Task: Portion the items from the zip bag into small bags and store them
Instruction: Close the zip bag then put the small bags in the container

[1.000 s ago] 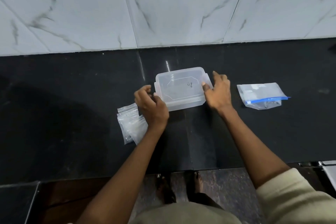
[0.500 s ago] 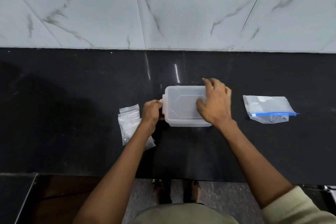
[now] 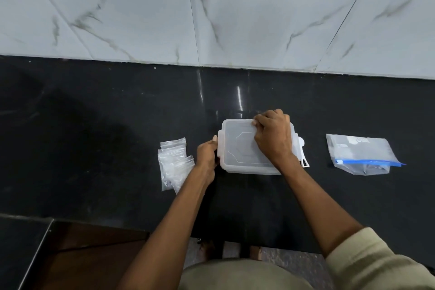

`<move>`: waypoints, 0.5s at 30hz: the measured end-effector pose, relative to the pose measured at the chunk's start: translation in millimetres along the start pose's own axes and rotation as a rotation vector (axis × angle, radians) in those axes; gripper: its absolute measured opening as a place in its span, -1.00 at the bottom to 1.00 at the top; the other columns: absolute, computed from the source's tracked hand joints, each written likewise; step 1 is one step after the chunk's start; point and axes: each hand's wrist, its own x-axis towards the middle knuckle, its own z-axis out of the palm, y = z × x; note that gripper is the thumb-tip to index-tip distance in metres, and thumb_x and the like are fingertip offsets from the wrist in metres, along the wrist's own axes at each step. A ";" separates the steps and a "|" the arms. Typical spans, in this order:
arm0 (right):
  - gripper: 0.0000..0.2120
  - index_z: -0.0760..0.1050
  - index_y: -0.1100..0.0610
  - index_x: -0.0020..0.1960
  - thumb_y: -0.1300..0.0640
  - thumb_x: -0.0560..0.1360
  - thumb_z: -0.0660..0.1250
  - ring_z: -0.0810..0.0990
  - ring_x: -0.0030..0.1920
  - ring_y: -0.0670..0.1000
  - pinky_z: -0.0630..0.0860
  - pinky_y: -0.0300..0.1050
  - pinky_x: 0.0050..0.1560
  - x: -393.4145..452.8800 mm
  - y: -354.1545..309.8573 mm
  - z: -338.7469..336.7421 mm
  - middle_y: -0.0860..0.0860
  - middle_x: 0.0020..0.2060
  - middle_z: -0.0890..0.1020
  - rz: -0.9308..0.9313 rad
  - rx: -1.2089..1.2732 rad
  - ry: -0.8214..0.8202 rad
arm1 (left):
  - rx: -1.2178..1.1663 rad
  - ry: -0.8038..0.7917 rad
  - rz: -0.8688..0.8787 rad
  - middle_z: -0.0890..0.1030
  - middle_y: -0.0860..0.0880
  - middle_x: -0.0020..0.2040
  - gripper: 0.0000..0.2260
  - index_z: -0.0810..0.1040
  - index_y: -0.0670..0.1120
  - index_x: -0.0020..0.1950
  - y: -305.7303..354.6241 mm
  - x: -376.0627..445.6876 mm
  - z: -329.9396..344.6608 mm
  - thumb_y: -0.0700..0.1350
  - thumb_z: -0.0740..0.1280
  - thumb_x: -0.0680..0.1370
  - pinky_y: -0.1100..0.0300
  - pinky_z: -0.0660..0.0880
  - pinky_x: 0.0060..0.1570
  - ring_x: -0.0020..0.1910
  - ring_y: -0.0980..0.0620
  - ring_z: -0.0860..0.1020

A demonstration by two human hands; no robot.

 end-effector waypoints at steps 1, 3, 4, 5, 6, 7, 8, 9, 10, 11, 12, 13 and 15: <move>-0.87 0.68 0.18 -0.20 0.32 0.49 0.41 0.50 -0.21 0.12 0.34 -0.02 -0.13 0.9 0.5 1.0 0.05 -0.30 0.62 -0.004 0.008 0.011 | -0.020 -0.001 -0.008 0.67 -0.06 -0.22 -0.71 0.66 -0.13 -0.10 -0.5 0.0 -0.2 -0.06 0.24 0.69 -0.08 0.55 0.07 -0.21 -0.06 0.61; -0.85 0.68 0.20 -0.23 0.37 0.46 0.42 0.49 -0.22 0.12 0.35 -0.02 -0.15 1.3 0.3 2.2 0.05 -0.32 0.61 -0.013 0.016 0.030 | -0.045 -0.009 -0.018 0.66 -0.04 -0.23 -0.71 0.65 -0.12 -0.12 -2.3 1.0 -0.9 -0.07 0.24 0.69 -0.07 0.54 0.07 -0.22 -0.03 0.60; -0.85 0.67 0.21 -0.23 0.40 0.45 0.42 0.48 -0.23 0.12 0.35 -0.02 -0.16 1.0 0.2 2.2 0.05 -0.32 0.61 -0.018 0.021 0.043 | -0.054 -0.010 -0.023 0.66 -0.04 -0.23 -0.72 0.66 -0.12 -0.12 -3.1 1.2 -1.2 -0.09 0.23 0.69 -0.06 0.53 0.07 -0.22 -0.03 0.60; -0.84 0.67 0.21 -0.23 0.42 0.43 0.41 0.47 -0.23 0.12 0.34 -0.03 -0.16 0.7 0.4 1.9 0.06 -0.33 0.60 -0.023 0.031 0.057 | -0.058 -0.008 -0.028 0.66 -0.05 -0.22 -0.73 0.66 -0.12 -0.12 -2.8 0.4 -1.3 -0.12 0.23 0.68 -0.06 0.53 0.07 -0.22 -0.03 0.60; -0.83 0.67 0.22 -0.23 0.43 0.42 0.40 0.47 -0.24 0.13 0.32 -0.04 -0.16 0.1 0.8 1.6 0.06 -0.33 0.59 -0.030 0.039 0.071 | -0.057 -0.005 -0.028 0.66 -0.05 -0.22 -0.73 0.66 -0.13 -0.13 -1.7 -1.3 -1.2 -0.15 0.23 0.67 -0.06 0.53 0.05 -0.23 -0.04 0.60; -0.83 0.67 0.22 -0.22 0.44 0.41 0.39 0.46 -0.24 0.13 0.31 -0.05 -0.16 -0.4 1.1 1.5 0.07 -0.33 0.59 -0.039 0.042 0.083 | -0.044 0.003 -0.021 0.66 -0.07 -0.21 -0.75 0.65 -0.13 -0.14 -0.1 -2.5 -0.7 -0.17 0.23 0.65 -0.05 0.53 0.01 -0.22 -0.06 0.60; -0.83 0.67 0.22 -0.20 0.45 0.41 0.39 0.46 -0.23 0.13 0.31 -0.05 -0.17 -1.0 0.9 1.5 0.07 -0.32 0.58 -0.049 0.040 0.092 | -0.025 0.020 -0.006 0.66 -0.10 -0.19 -0.78 0.64 -0.14 -0.13 0.7 -2.9 -0.4 -0.20 0.24 0.63 -0.04 0.54 -0.04 -0.21 -0.09 0.60; -0.83 0.67 0.22 -0.18 0.45 0.42 0.40 0.46 -0.23 0.13 0.32 -0.05 -0.18 -0.9 0.8 1.8 0.07 -0.32 0.58 -0.059 0.037 0.099 | -0.003 0.045 0.015 0.66 -0.13 -0.16 -0.82 0.63 -0.14 -0.10 2.1 -2.9 0.4 -0.22 0.25 0.60 -0.01 0.55 -0.12 -0.19 -0.12 0.60; -0.84 0.68 0.22 -0.16 0.44 0.43 0.41 0.46 -0.23 0.14 0.33 -0.03 -0.19 -0.9 1.1 2.0 0.08 -0.31 0.58 -0.070 0.034 0.106 | 0.010 0.069 0.040 0.65 -0.15 -0.12 -0.86 0.60 -0.13 -0.05 3.1 -3.1 1.1 -0.25 0.25 0.59 0.03 0.54 -0.19 -0.18 -0.12 0.59; -0.85 0.68 0.23 -0.15 0.43 0.44 0.41 0.46 -0.23 0.14 0.36 -0.02 -0.20 -0.5 1.7 2.6 0.08 -0.31 0.58 -0.078 0.033 0.116 | 0.018 0.080 0.064 0.65 -0.13 -0.09 -0.87 0.57 -0.11 0.02 5.4 -4.4 1.6 -0.26 0.24 0.59 0.07 0.53 -0.25 -0.18 -0.09 0.59; -0.87 0.68 0.23 -0.14 0.41 0.46 0.41 0.46 -0.23 0.14 0.38 0.00 -0.21 -0.7 2.3 3.1 0.09 -0.30 0.58 -0.085 0.034 0.129 | 0.023 0.079 0.085 0.65 -0.11 -0.06 -0.84 0.55 -0.10 0.10 7.0 -4.7 1.6 -0.28 0.23 0.60 0.09 0.53 -0.28 -0.19 -0.06 0.59; -0.87 0.68 0.23 -0.14 0.39 0.47 0.39 0.46 -0.23 0.14 0.41 0.03 -0.23 -0.7 2.5 2.6 0.09 -0.30 0.58 -0.095 0.038 0.147 | 0.028 0.071 0.096 0.66 -0.09 -0.04 -0.81 0.54 -0.10 0.15 8.4 -4.8 1.8 -0.29 0.23 0.60 0.08 0.54 -0.28 -0.19 -0.04 0.61; -0.87 0.68 0.23 -0.14 0.38 0.49 0.38 0.48 -0.23 0.15 0.43 0.08 -0.23 -1.5 1.8 0.0 0.09 -0.28 0.60 -0.125 0.054 0.201 | 0.064 0.049 0.083 0.69 -0.07 -0.06 -0.79 0.58 -0.12 0.17 9.6 -4.7 2.3 -0.29 0.22 0.62 0.07 0.59 -0.26 -0.20 -0.04 0.64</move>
